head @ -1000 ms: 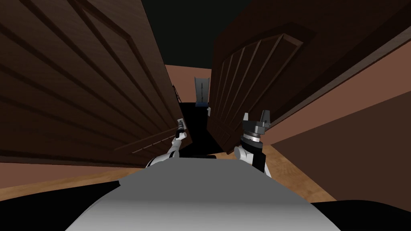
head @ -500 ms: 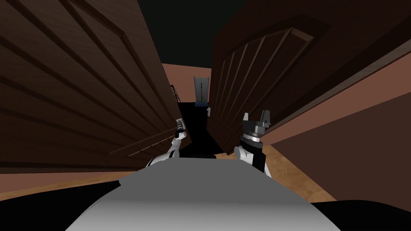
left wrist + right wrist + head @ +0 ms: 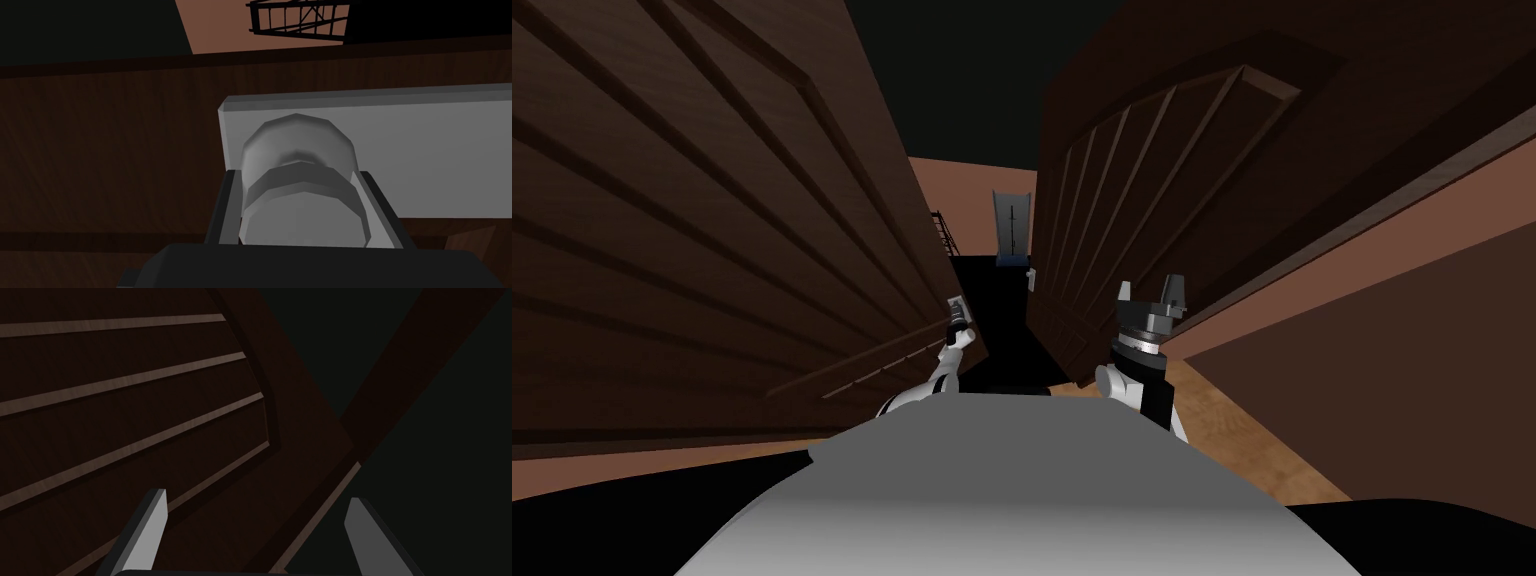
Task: Push the door open
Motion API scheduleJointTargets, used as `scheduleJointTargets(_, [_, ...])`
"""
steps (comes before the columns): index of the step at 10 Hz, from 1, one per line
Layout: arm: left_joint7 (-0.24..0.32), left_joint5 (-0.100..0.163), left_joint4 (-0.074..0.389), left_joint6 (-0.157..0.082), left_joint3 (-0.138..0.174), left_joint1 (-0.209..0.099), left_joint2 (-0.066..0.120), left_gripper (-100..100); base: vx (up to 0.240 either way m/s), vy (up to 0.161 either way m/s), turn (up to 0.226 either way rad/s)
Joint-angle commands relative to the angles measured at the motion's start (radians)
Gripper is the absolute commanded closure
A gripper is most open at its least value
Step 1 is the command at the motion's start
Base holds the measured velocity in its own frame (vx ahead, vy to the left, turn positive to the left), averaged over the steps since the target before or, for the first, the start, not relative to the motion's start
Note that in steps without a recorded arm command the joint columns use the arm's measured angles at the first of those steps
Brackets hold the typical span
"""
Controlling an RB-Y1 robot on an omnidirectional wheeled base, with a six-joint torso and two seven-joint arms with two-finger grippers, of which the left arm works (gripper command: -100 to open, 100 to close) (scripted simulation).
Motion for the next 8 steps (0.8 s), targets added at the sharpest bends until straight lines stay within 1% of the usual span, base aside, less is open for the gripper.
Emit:
scheduleJointTargets(1, [-0.032, 0.019, -0.020, -0.025, 0.034, -0.002, 0.010, 100, 0.075, 0.027, -0.058])
scheduleJointTargets(2, [-0.032, 0.019, -0.020, -0.025, 0.034, -0.002, 0.010, 100, 0.069, 0.029, -0.019])
scheduleJointTargets(6, [-0.101, 0.069, -0.021, -0.046, 0.095, -0.011, 0.002, 100, 0.084, 0.028, -0.058])
scheduleJointTargets(8, [-0.101, 0.069, -0.021, -0.046, 0.095, -0.011, 0.002, 100, 0.046, 0.014, 0.000])
